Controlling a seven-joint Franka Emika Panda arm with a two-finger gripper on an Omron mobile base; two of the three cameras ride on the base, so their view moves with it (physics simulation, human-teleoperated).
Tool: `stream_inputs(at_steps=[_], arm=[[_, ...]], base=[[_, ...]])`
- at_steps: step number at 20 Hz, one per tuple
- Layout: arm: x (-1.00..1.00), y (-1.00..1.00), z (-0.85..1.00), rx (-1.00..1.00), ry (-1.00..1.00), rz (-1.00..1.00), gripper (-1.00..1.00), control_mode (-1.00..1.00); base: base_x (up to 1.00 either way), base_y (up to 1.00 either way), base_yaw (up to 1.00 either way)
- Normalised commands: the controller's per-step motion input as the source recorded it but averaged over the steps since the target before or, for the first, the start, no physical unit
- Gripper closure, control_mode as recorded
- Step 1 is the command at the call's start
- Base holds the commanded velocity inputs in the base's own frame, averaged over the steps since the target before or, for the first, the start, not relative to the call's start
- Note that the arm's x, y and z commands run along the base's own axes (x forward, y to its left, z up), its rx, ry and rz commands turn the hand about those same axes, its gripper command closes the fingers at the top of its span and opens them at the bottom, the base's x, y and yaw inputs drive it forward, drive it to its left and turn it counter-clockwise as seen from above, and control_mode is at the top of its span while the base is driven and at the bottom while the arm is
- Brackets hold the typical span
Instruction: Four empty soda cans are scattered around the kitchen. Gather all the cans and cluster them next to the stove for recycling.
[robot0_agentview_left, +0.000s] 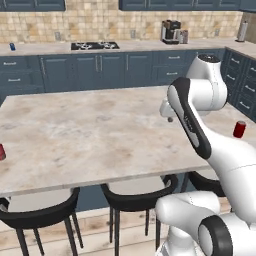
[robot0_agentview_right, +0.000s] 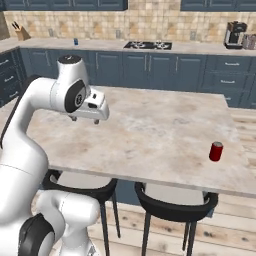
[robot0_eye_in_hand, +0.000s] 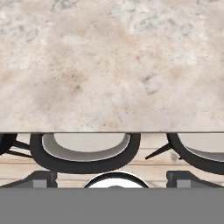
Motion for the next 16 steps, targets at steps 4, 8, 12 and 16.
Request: stream_inputs(at_steps=[4,8,12,16], arm=[[0.0,0.0,0.0,0.0,0.0,0.0,-1.0,1.0],[0.0,0.0,0.0,0.0,0.0,0.0,-1.0,1.0],[0.0,0.0,0.0,0.0,0.0,0.0,-1.0,1.0],[0.0,0.0,0.0,0.0,0.0,0.0,-1.0,1.0]], base=[[-0.56,-1.0,0.04],[-0.19,-0.71,0.0],[0.13,-0.44,-0.17],[0.15,-0.66,-0.09]])
